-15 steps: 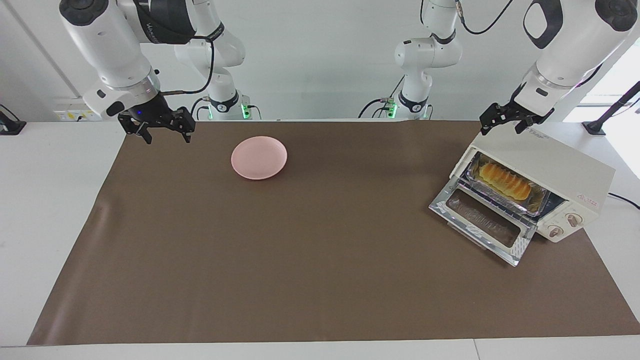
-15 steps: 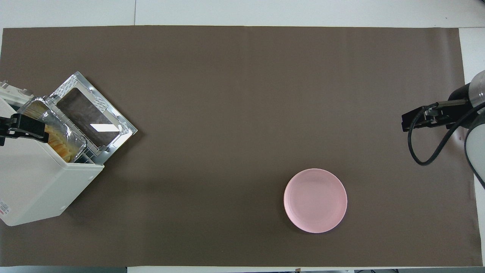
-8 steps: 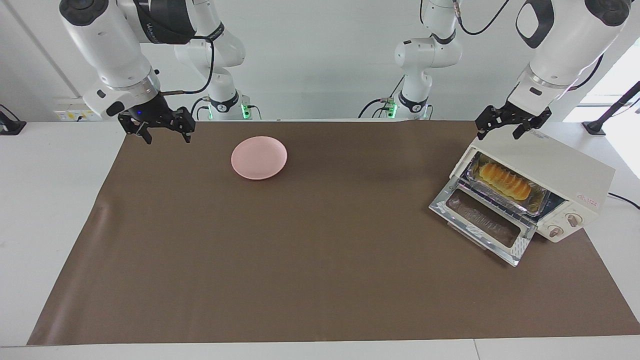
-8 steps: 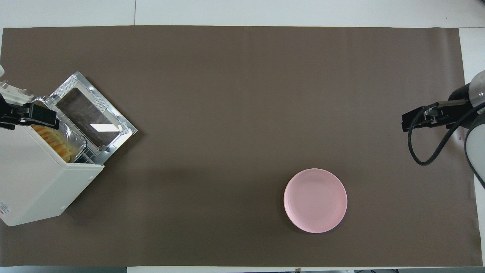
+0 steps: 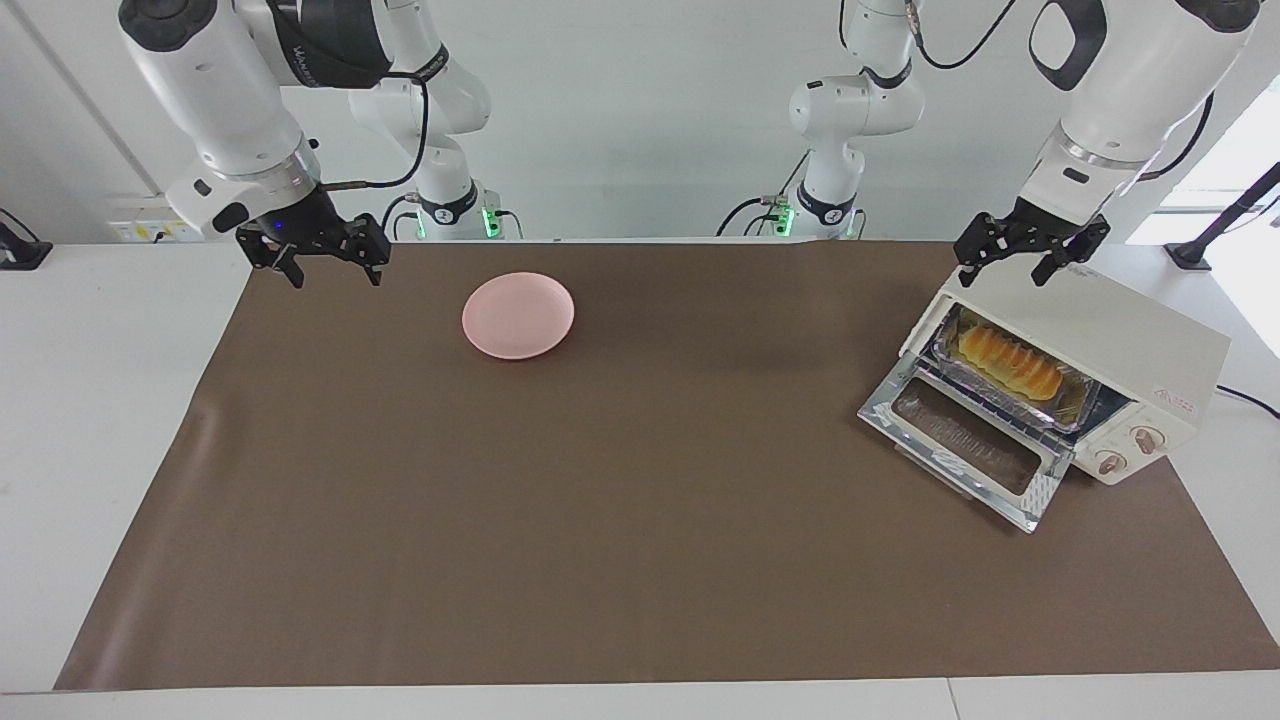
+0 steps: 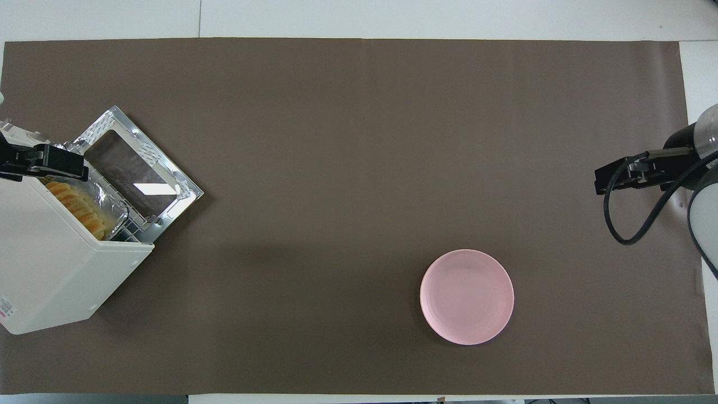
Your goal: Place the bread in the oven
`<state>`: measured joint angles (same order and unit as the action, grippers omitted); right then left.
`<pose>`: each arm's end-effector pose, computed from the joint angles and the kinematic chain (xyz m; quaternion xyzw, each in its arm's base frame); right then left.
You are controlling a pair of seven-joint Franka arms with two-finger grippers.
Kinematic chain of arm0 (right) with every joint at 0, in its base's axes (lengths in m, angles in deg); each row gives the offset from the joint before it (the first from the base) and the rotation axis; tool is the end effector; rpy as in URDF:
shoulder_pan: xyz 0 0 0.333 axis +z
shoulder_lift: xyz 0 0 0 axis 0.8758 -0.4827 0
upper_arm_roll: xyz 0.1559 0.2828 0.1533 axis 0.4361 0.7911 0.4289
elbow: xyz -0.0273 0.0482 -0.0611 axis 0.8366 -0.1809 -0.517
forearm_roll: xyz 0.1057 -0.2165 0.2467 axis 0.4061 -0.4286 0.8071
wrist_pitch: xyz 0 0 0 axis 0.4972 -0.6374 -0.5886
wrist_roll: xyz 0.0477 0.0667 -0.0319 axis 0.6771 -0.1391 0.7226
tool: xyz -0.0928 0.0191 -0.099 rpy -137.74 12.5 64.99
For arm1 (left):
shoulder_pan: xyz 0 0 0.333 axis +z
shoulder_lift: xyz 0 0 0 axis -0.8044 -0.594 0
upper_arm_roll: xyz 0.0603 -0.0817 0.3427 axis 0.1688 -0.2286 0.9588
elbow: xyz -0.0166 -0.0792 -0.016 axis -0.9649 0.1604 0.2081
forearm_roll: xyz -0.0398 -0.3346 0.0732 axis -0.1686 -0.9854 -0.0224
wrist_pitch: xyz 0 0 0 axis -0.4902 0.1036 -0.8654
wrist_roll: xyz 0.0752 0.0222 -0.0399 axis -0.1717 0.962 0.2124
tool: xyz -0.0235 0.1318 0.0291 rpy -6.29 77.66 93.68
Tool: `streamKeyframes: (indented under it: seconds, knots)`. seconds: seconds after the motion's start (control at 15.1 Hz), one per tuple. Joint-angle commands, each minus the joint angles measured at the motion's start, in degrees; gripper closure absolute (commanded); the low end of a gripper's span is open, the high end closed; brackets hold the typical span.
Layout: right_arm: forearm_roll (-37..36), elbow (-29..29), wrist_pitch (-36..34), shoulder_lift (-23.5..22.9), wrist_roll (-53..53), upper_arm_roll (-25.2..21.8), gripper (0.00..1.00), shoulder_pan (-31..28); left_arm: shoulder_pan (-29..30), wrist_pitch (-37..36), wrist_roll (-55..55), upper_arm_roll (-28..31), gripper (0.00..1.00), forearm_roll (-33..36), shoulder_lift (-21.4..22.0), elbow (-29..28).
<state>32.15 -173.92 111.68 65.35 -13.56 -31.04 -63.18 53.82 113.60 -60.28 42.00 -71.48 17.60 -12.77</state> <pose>0.4917 0.0131 0.6068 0.9987 0.0145 -0.0478 0.0114 0.4977 -0.0412 0.6274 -0.9988 0.0481 0.0042 0.0053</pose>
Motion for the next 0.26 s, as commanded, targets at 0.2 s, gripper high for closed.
streamKeyframes:
  seconds: [0.2]
  knots:
    - [-0.06,0.40,-0.83,0.22,1.23,0.70,0.00,-0.95,0.70,0.32,-0.50,-0.80,0.00,-0.76,-0.12,0.39]
